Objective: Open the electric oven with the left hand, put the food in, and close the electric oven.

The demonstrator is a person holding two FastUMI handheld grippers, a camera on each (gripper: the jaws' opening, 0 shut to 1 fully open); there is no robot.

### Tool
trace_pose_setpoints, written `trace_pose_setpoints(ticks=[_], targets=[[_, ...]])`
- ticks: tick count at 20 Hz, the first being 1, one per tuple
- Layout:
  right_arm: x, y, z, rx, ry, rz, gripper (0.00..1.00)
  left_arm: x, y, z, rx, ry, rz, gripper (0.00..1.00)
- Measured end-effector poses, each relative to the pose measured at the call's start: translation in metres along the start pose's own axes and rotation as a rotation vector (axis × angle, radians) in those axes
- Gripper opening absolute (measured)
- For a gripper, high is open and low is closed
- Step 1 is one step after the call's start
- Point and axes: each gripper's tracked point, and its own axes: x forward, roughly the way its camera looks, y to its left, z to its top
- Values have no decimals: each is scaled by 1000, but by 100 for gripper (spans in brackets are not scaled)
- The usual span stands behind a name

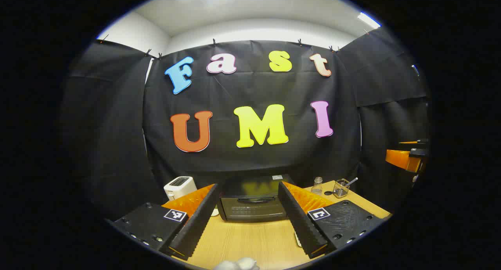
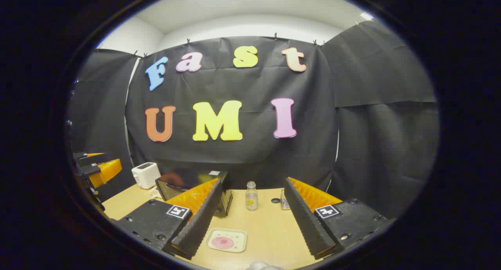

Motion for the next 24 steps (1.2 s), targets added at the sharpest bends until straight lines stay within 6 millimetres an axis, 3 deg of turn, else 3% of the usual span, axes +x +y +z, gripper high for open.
trace_pose_setpoints(ticks=[6,10,12,13,14,18,24], targets=[[14,12,-10,-16,18,14,99,3,0,-1,-1,-11,5,96],[23,12,-12,-19,22,14,100,13,1,-3,1,-5,4,100],[25,10,-12,-20,28,11,99,20,2,-4,2,-4,7,96],[27,9,-12,-21,31,10,99,23,1,-7,1,1,4,100],[29,9,-11,-22,34,6,99,29,1,-10,-2,5,3,96],[36,8,-13,-32,60,-9,100,63,-5,-24,-20,22,-17,96],[15,-14,-4,-29,75,-104,100,135,-15,-56,-46,63,-61,97]])
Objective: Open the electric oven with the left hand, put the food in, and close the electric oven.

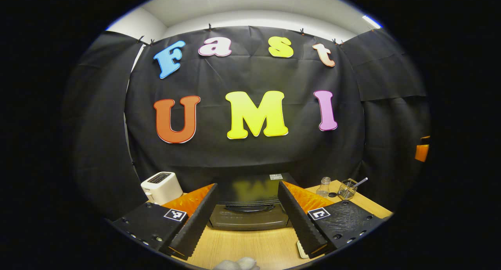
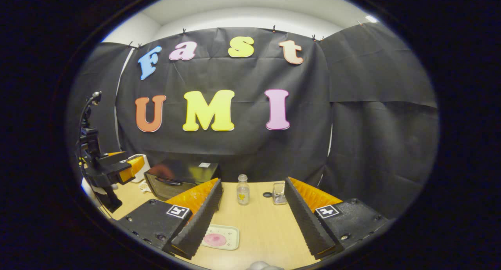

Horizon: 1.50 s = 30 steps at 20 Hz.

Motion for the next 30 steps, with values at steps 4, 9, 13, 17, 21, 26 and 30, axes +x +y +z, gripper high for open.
trace_pose_setpoints(ticks=[4,9,13,17,21,26,30], targets=[[-24,-22,-5,-7,25,-98,100,53,2,-35,1,45,-13,96],[-54,-35,-24,-17,81,-198,100,102,4,-88,7,133,-19,97],[-65,-37,-35,-5,118,-236,99,116,-1,-123,5,216,-35,97],[-63,-38,-44,6,140,-235,100,117,-2,-123,-6,203,-31,96],[-61,-37,-43,19,134,-221,100,102,-2,-126,-7,207,-29,97],[-65,-33,-45,18,133,-197,100,73,-4,-135,0,194,-36,96],[-70,-26,-49,24,138,-171,100,46,-5,-148,-2,215,-37,96]])
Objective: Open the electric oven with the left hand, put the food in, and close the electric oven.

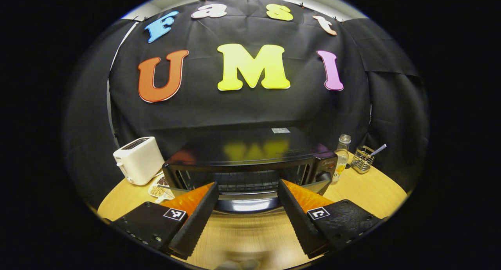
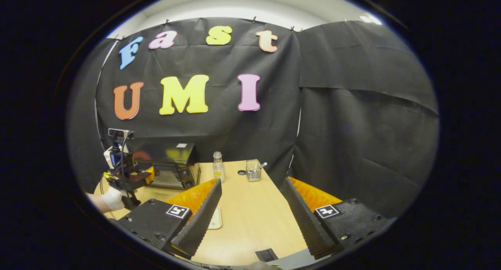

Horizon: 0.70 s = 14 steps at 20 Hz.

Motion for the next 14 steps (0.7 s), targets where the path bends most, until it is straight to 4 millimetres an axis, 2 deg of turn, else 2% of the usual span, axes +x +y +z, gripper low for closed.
trace_pose_setpoints(ticks=[7,11,14], targets=[[-12,15,-13,-2,23,46,100,-36,-3,-49,-8,74,-1,96],[-19,24,-15,-4,25,60,100,-46,-3,-72,-10,106,-3,96],[-23,23,-19,-7,28,51,100,-49,-3,-83,-7,127,-5,96]])
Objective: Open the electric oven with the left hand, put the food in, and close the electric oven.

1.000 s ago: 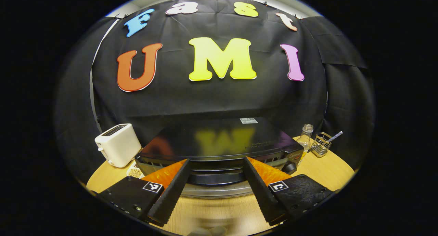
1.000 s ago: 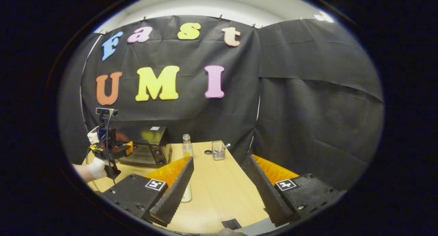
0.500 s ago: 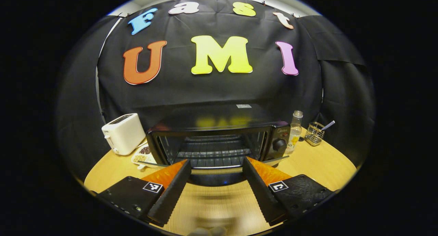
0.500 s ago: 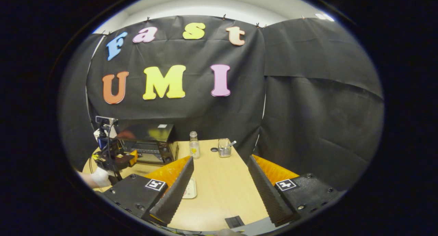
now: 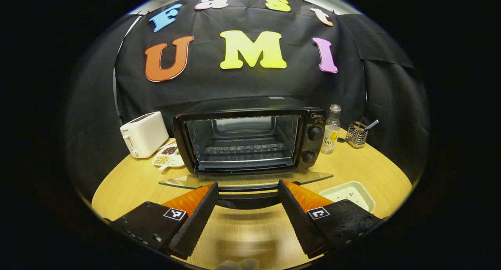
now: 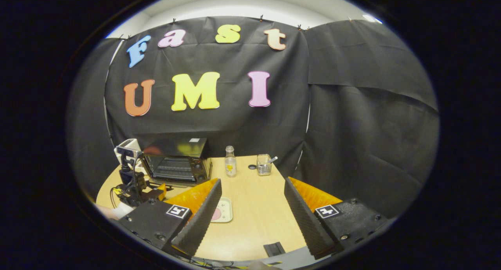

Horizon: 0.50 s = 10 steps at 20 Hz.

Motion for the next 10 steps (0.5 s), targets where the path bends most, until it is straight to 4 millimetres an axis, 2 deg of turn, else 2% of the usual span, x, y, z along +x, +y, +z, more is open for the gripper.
trace_pose_setpoints(ticks=[3,10], targets=[[-5,0,-8,12,9,-12,100,-2,-1,-15,4,33,-2,96],[-13,-4,-22,39,27,-38,100,0,-3,-65,13,159,-7,97]])
